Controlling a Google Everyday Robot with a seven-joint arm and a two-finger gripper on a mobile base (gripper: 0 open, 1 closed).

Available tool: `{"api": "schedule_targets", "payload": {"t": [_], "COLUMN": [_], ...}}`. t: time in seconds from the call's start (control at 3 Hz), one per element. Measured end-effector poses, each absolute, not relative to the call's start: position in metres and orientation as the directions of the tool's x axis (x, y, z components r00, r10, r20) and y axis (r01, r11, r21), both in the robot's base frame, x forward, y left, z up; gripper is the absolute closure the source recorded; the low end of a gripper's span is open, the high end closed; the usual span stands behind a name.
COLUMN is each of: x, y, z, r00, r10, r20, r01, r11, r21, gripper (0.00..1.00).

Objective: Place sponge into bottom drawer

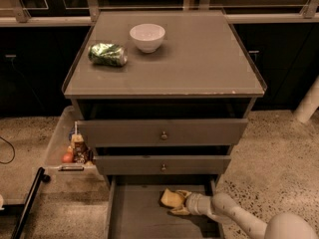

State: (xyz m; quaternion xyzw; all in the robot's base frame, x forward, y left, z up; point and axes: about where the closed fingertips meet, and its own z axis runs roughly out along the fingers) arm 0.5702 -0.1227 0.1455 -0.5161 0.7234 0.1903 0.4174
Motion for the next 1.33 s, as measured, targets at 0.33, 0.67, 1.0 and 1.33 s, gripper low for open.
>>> {"api": "schedule_targets", "payload": {"t": [0.33, 0.67, 1.0, 1.33], "x": [0.568, 0.558, 0.543, 0.530], "y": [-0.124, -0.139, -0.168, -0.204], "z": [0.154, 0.179, 0.211, 0.244], "r00": [-0.108, -0.074, -0.034, 0.003], "r10": [-0.586, -0.576, -0.570, -0.598], "r20": [-0.803, -0.814, -0.821, -0.802], "r01": [-0.905, -0.898, -0.878, -0.840], "r11": [0.393, 0.393, 0.410, 0.433], "r21": [-0.164, -0.197, -0.248, -0.327], "gripper": [0.00, 0.00, 0.00, 0.00]}}
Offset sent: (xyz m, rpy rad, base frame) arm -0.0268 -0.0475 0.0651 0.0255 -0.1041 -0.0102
